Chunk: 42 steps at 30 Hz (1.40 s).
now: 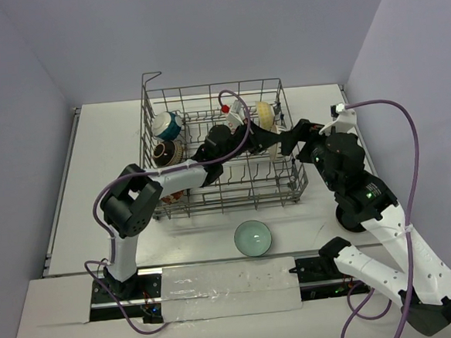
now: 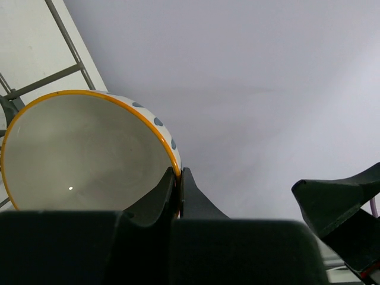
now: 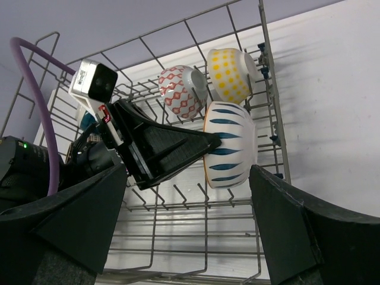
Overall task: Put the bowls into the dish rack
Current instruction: Insert the bowl into the dish rack.
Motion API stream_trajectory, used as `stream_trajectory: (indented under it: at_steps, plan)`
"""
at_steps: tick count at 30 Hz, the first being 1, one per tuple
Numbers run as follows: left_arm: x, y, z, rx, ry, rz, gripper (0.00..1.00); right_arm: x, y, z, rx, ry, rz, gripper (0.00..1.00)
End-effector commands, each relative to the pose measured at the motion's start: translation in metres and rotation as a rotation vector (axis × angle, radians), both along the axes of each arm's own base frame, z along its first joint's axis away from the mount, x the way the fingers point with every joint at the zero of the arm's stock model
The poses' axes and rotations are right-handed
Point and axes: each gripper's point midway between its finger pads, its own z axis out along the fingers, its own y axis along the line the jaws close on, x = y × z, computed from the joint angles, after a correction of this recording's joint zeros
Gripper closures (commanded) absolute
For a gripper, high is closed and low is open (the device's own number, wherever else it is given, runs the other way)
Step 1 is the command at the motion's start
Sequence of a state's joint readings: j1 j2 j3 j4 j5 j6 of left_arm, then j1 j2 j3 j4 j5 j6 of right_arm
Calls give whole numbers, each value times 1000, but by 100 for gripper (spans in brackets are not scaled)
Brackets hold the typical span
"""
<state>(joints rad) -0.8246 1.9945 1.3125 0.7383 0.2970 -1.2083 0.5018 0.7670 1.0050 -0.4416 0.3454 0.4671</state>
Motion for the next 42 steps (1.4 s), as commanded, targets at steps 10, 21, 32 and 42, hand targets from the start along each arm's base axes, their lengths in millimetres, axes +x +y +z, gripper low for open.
stream_trajectory:
  at_steps: [10,21,32,42]
  plan:
    - [-17,1,56,-182,-40,48,100,1,5,7,48,-21,28,9]
    - [-21,20,43,-162,-26,124,100,1,12,5,54,-14,64,9]
    - [-21,8,37,-180,-14,85,100,2,14,3,52,-9,70,9]
    - [-28,7,50,-236,13,43,100,2,12,7,54,-12,66,8]
